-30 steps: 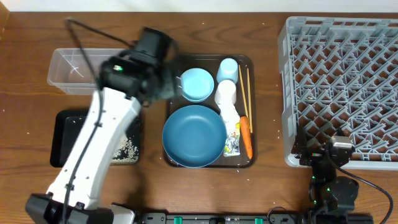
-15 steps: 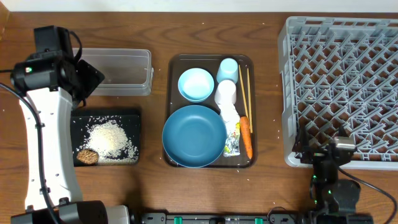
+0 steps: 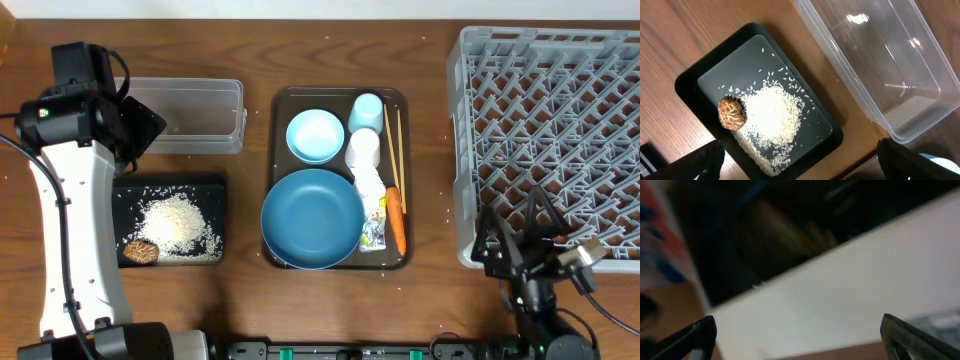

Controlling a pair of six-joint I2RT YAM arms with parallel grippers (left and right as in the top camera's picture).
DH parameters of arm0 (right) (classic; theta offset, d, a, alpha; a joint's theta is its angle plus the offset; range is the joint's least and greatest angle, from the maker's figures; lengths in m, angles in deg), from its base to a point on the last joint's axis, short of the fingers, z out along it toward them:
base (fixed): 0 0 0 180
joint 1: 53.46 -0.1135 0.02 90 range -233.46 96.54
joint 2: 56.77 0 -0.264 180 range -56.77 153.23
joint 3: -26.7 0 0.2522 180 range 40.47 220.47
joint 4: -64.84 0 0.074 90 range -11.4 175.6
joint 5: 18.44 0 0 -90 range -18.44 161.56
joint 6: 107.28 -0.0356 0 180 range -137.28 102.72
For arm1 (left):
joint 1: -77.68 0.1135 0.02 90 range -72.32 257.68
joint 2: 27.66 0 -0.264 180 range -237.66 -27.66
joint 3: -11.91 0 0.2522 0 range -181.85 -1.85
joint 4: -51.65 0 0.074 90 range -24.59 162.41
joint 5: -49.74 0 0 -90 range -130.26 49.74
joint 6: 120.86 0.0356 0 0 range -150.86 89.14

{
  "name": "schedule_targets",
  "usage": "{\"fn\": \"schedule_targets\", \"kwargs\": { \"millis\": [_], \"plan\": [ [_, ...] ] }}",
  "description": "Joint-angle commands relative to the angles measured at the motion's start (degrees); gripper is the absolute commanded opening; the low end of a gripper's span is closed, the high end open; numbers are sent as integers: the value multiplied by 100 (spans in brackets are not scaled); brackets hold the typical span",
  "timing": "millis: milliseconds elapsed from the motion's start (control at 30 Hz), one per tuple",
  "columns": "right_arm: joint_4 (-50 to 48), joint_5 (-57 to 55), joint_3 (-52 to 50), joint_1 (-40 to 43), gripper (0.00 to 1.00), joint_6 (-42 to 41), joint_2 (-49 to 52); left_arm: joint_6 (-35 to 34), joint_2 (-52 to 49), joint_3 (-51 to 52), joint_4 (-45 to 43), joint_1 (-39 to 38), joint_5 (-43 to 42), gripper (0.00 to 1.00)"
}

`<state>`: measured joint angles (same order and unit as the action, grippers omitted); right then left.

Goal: Sort waste into correct bins and load items into the dishwasher rack
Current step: 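Move the right gripper over the pink cup and grip it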

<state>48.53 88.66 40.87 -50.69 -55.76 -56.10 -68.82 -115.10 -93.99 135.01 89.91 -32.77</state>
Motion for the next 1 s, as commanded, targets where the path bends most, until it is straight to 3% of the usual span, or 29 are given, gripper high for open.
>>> {"fn": "schedule_targets", "kwargs": {
  "millis": [0,200,533,833,967],
  "plan": [
    [-52,267,184,57,99,-332,-24,-92,96,-72,22,13,52,98],
    [671,243,1294,57,99,1064,608,-92,96,-72,22,13,52,98],
    [2627,1471,4389,-81,99,2702,4203,-94,96,-72,22,13,52,98],
    [5274,162,6787,-1561,99,3893,7370,-94,96,-72,22,13,52,98],
    [5182,24,7093,-2291,99,3891,8655,-94,96,-72,22,13,52,98]
  ]
}}
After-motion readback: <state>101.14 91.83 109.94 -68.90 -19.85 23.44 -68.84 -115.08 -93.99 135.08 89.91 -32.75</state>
